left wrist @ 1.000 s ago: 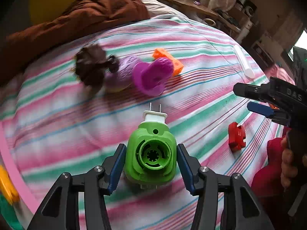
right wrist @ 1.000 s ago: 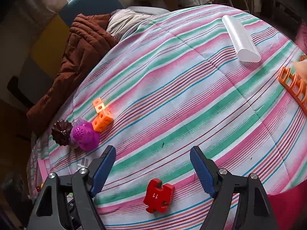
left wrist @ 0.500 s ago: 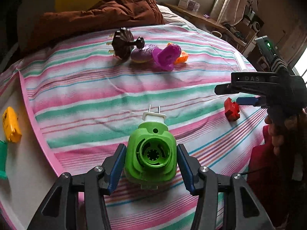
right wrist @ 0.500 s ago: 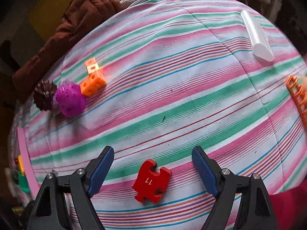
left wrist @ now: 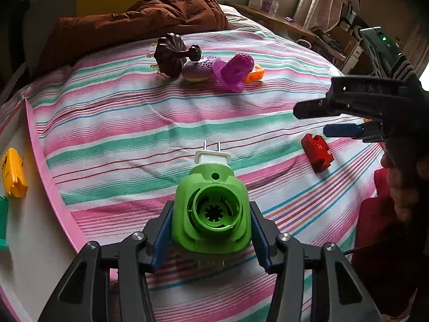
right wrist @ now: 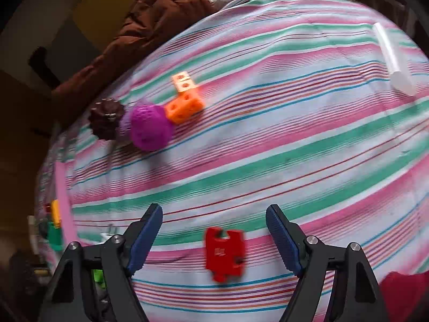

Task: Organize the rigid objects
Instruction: 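Lift the green toy with the left tool while the right tool grasps the red puzzle piece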

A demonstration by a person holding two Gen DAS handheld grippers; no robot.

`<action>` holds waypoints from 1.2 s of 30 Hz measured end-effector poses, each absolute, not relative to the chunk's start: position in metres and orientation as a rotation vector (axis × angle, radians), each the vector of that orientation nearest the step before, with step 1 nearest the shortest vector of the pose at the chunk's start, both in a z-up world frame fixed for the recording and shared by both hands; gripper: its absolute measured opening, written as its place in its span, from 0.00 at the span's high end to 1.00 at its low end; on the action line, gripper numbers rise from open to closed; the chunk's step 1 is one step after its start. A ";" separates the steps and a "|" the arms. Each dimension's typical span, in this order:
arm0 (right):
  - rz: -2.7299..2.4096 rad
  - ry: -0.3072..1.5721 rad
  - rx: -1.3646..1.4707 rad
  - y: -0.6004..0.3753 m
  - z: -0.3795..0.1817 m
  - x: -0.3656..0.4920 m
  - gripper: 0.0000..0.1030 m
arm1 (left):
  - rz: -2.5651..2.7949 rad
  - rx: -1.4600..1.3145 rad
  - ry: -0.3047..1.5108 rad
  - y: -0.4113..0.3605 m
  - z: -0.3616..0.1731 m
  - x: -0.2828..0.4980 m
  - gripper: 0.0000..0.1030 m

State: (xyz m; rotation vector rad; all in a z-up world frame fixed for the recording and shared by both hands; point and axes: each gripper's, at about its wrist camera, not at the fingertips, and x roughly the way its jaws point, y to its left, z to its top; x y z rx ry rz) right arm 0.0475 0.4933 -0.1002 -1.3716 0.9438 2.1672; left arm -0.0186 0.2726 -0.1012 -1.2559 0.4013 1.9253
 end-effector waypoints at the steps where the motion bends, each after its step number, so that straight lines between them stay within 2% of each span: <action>1: 2.152 0.906 -1.386 0.492 -0.101 0.047 0.23 | 1.927 -1.255 0.399 0.273 -0.101 -0.019 0.49; 2: 2.144 0.880 -1.401 0.490 -0.103 0.046 0.25 | 1.927 -1.253 0.398 0.273 -0.102 -0.019 0.49; 4: 2.148 0.849 -1.434 0.484 -0.105 0.041 0.34 | 1.928 -1.254 0.398 0.273 -0.102 -0.019 0.49; 11: 2.165 0.649 -1.529 0.462 -0.107 0.032 0.52 | 1.927 -1.254 0.402 0.277 -0.102 -0.019 0.49; 13: 2.154 0.577 -1.545 0.456 -0.108 0.031 0.69 | 1.929 -1.253 0.404 0.276 -0.102 -0.018 0.49; 18: 2.180 0.394 -1.578 0.440 -0.106 0.028 0.69 | 1.929 -1.250 0.406 0.275 -0.101 -0.017 0.49; 25: 2.231 0.264 -1.587 0.434 -0.109 0.022 0.68 | 1.959 -1.228 0.391 0.270 -0.097 -0.012 0.49; 31: 2.233 0.288 -1.590 0.436 -0.115 0.011 0.68 | 1.987 -1.134 0.392 0.263 -0.074 -0.002 0.49; 36: 2.234 0.234 -1.594 0.434 -0.115 0.008 0.68 | 2.009 -1.109 0.329 0.248 -0.056 -0.003 0.49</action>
